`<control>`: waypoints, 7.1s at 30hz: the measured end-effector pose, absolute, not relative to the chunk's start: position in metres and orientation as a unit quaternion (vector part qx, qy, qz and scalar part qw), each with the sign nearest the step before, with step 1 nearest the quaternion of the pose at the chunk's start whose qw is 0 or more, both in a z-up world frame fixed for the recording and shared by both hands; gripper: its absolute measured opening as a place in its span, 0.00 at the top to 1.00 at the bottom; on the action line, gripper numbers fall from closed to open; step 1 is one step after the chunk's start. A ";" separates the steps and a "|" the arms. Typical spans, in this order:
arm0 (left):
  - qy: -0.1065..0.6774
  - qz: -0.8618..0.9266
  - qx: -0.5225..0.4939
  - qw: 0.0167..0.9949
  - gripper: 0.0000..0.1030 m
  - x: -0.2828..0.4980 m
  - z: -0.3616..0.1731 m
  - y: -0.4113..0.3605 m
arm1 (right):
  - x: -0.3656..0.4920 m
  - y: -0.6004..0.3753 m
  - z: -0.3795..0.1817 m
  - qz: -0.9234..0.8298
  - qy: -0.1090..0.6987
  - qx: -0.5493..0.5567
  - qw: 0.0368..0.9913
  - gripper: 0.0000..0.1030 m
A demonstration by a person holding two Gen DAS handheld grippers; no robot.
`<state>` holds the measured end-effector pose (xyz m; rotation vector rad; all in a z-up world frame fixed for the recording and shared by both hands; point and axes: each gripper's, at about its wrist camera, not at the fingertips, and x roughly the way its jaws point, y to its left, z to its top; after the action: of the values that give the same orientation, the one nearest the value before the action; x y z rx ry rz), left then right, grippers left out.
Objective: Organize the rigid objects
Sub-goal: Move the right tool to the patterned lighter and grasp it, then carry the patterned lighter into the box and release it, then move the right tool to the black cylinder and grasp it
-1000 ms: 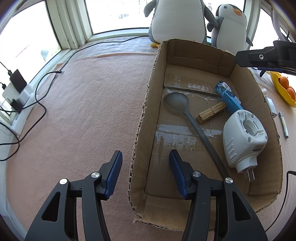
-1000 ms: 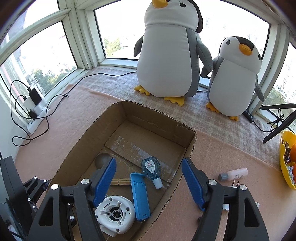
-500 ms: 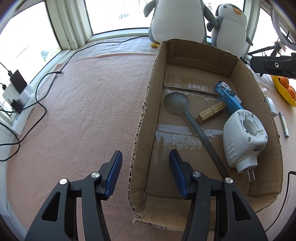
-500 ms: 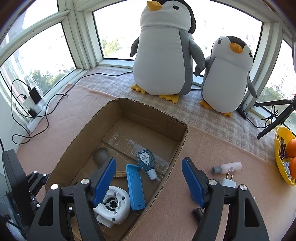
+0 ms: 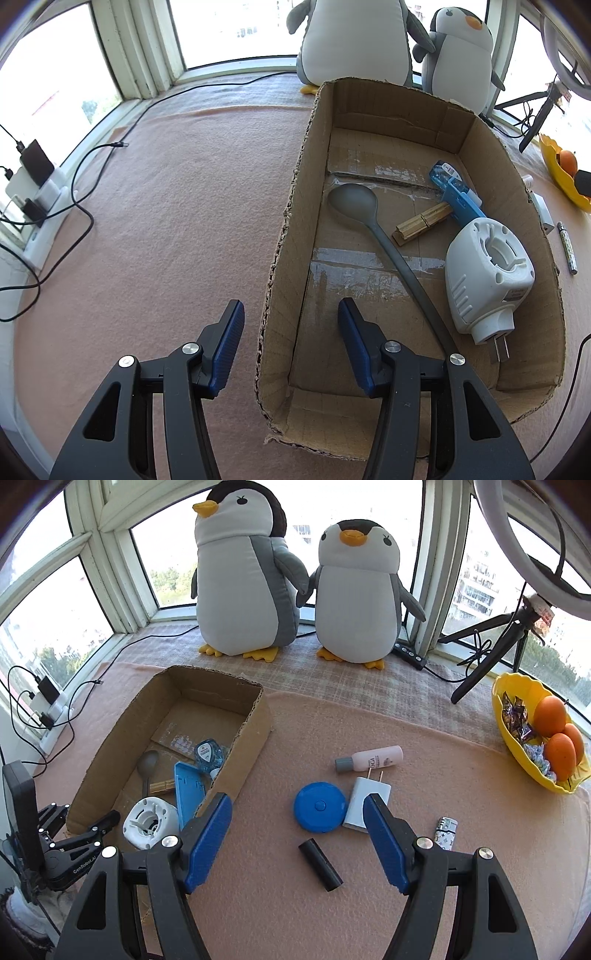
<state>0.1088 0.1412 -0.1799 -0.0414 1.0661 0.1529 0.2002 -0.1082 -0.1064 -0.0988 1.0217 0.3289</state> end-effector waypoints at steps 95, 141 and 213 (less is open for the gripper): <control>0.504 0.068 -0.027 0.861 0.49 0.106 -0.182 0.141 | 0.190 -0.081 -0.083 0.201 0.521 -0.034 0.829 0.80; 0.502 0.067 -0.032 0.861 0.49 0.105 -0.183 0.141 | 0.194 0.036 -0.120 0.279 0.545 -0.025 0.790 0.45; 0.503 0.075 -0.022 0.861 0.49 0.105 -0.182 0.141 | 0.205 -0.103 -0.189 0.220 0.602 -0.148 0.753 0.82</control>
<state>0.1048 0.1408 -0.1818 -0.0467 1.0553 0.1578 0.2048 -0.1032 -0.1894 -0.3234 1.3152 0.4793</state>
